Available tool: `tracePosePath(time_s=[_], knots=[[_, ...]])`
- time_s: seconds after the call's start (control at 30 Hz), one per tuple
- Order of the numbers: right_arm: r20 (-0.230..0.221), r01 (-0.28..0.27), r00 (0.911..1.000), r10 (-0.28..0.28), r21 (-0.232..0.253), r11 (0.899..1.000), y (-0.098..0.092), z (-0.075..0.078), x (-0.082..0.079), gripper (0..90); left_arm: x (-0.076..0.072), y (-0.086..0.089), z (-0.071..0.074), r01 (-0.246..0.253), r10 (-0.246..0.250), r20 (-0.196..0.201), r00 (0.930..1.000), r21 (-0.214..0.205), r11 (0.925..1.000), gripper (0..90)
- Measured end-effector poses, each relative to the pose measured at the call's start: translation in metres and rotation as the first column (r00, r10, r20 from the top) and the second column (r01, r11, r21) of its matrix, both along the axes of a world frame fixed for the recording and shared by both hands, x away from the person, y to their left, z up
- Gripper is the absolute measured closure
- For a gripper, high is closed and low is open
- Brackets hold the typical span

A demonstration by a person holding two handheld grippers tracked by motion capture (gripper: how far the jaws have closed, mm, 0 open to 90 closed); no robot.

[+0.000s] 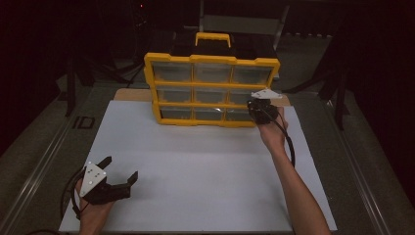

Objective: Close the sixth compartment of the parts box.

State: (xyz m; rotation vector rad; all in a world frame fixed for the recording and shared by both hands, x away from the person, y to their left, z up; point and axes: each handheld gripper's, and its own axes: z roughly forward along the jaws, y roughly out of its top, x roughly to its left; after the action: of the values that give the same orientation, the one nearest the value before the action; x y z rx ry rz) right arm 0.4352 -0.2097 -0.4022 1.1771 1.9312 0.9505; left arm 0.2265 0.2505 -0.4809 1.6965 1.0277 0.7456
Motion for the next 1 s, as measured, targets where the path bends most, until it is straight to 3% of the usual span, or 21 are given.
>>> tracePosePath(time_s=[0.23,0.4,0.8,1.0], knots=[[-0.001,0.009,1.0000,-0.009,0.017,1.000,-0.003,0.000,0.001,89.7,-0.001,0.000,0.001,-0.001,0.001,0.003,1.0000,-0.002,1.0000,0.0],[-0.009,-0.024,0.9997,0.025,0.032,0.999,-0.007,-0.003,-0.009,89.6,-0.001,0.001,0.001,-0.001,0.001,0.003,1.0000,-0.003,1.0000,0.0],[-0.038,-0.115,0.9924,0.117,0.046,0.992,-0.016,-0.001,-0.050,85.4,0.000,-0.001,0.000,0.001,-0.001,0.001,1.0000,0.001,1.0000,0.0],[-0.048,-0.188,0.9804,0.191,0.060,0.980,-0.015,-0.005,-0.080,74.7,-0.001,0.000,0.001,-0.001,0.001,0.001,1.0000,-0.002,1.0000,0.0]])
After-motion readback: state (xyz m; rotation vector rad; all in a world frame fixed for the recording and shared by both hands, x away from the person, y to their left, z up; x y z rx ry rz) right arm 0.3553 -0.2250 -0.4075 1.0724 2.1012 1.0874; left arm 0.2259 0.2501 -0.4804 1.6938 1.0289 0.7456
